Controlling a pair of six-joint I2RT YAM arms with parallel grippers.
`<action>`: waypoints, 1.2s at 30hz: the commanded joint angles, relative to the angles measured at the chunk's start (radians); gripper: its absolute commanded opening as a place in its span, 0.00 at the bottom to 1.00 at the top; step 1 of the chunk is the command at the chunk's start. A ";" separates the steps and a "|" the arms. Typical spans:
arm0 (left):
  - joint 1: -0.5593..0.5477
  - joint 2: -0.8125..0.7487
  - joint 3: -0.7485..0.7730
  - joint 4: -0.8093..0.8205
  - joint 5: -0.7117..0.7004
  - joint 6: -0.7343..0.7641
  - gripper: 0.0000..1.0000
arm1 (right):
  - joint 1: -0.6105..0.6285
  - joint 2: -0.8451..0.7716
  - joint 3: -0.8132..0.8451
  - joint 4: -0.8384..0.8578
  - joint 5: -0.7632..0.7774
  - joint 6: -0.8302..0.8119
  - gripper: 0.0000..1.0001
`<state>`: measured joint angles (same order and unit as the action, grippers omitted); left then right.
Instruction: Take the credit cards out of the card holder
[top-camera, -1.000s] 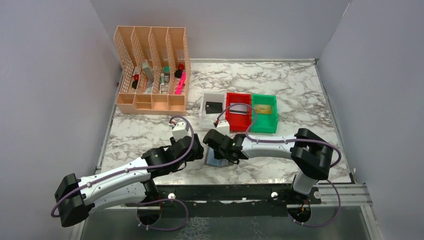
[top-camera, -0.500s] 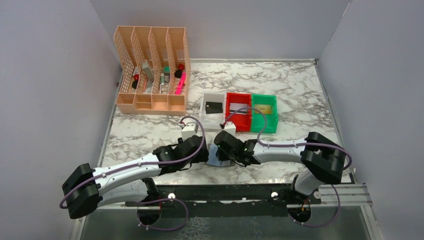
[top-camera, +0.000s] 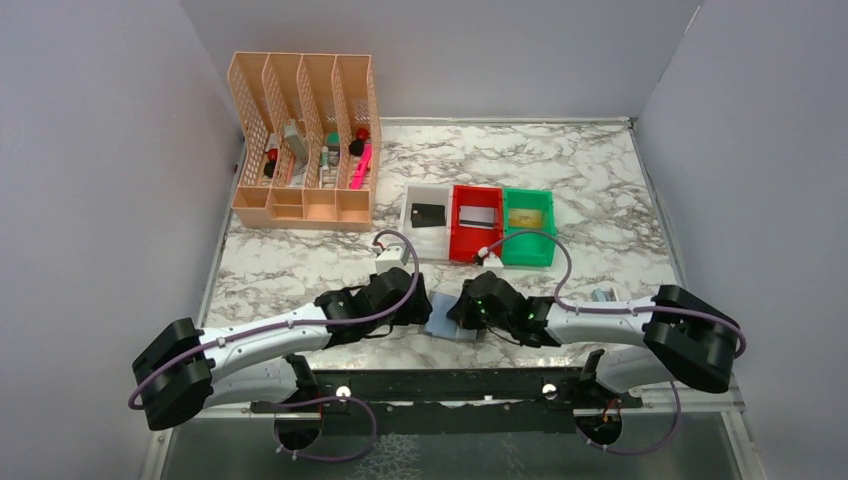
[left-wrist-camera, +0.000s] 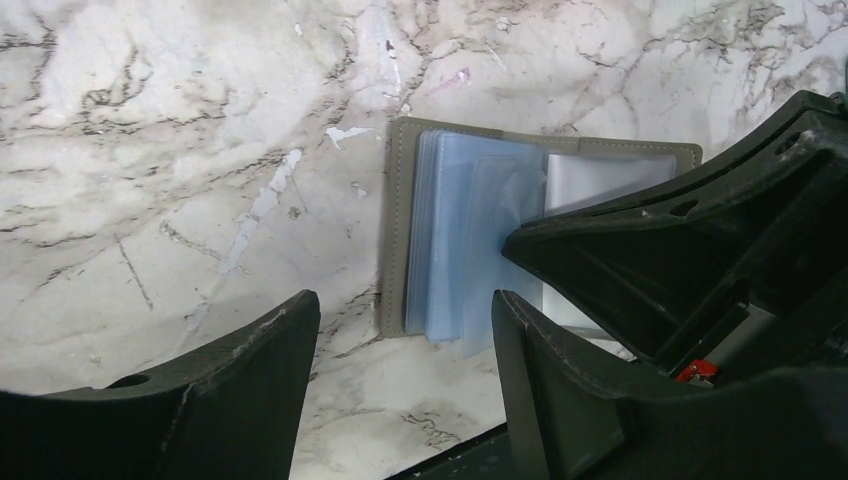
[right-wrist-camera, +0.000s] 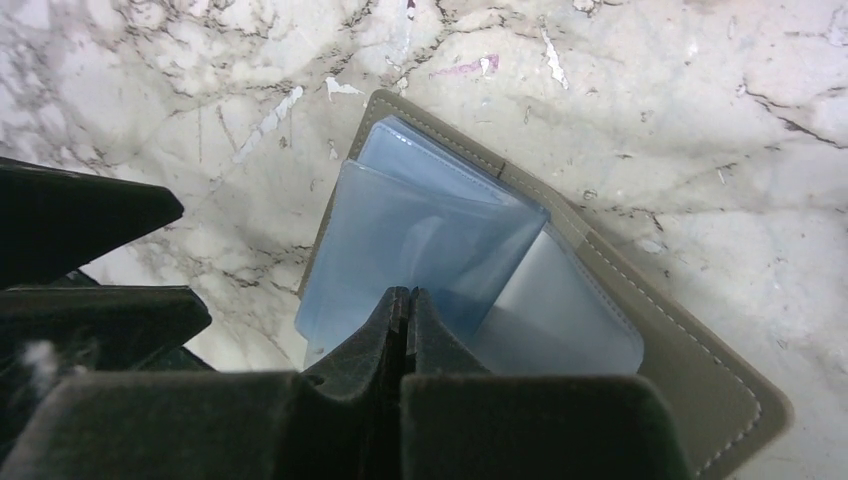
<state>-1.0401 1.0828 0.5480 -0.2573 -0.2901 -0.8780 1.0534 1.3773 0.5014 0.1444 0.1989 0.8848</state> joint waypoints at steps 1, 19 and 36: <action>0.005 0.022 0.030 0.077 0.068 0.033 0.68 | -0.011 -0.076 -0.073 0.139 -0.009 0.055 0.01; 0.005 0.249 0.121 0.118 0.221 0.082 0.67 | -0.057 -0.126 -0.166 0.167 -0.039 0.118 0.01; 0.005 0.294 0.130 0.163 0.308 0.054 0.63 | -0.064 -0.096 -0.166 0.166 -0.056 0.132 0.01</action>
<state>-1.0397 1.3792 0.6544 -0.1352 -0.0185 -0.8139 0.9943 1.2678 0.3473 0.2981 0.1589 1.0031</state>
